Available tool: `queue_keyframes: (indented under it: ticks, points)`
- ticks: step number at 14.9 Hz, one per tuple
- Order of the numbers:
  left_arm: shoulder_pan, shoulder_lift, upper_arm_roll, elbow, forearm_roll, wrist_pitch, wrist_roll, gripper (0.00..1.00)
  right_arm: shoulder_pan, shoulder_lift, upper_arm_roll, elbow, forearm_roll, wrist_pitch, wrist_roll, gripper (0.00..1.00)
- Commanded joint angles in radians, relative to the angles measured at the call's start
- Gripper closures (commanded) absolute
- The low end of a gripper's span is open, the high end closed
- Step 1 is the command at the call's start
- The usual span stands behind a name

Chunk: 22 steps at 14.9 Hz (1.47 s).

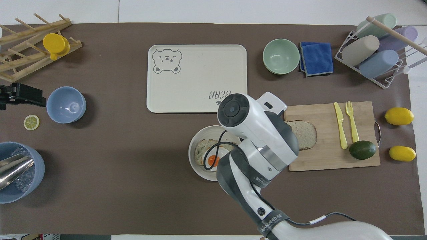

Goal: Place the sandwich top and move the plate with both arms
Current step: 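Grasp the bread slice on the cutting board with the right gripper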

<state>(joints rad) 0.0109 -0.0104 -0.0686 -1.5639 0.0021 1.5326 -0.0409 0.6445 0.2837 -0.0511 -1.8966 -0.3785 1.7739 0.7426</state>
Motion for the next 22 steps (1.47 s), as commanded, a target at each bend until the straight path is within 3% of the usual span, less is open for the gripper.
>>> queue_keyframes:
  ticks: [1,6,13,14,17,18,20,22]
  points:
    - [0.017,-0.025,-0.011,-0.025,-0.004,-0.003,0.007,0.0,0.009,0.032,-0.007,-0.025,-0.066,0.009,0.046,0.0]
    - [0.017,-0.025,-0.011,-0.025,-0.004,-0.005,0.007,0.0,-0.045,0.011,-0.007,-0.124,-0.212,0.071,0.05,0.0]
    - [0.017,-0.025,-0.011,-0.025,-0.004,-0.005,0.007,0.0,-0.078,0.0,-0.007,-0.185,-0.217,0.16,0.097,0.0]
    - [0.017,-0.025,-0.011,-0.025,-0.004,-0.005,0.007,0.0,-0.08,0.0,-0.007,-0.185,-0.217,0.159,0.092,0.11]
    - [0.017,-0.025,-0.011,-0.025,-0.004,-0.003,0.007,0.0,-0.079,0.0,-0.007,-0.177,-0.217,0.144,0.081,0.83]
    - [0.017,-0.025,-0.011,-0.025,-0.004,-0.005,0.007,0.0,-0.077,0.002,-0.007,-0.171,-0.217,0.135,0.08,1.0]
    - [0.017,-0.025,-0.011,-0.025,-0.004,-0.005,0.007,0.0,-0.071,0.009,-0.006,-0.11,-0.209,0.073,0.077,1.0]
    - [0.017,-0.025,-0.011,-0.025,-0.004,-0.005,0.007,0.0,-0.069,0.032,0.023,0.044,-0.134,-0.052,0.025,1.0]
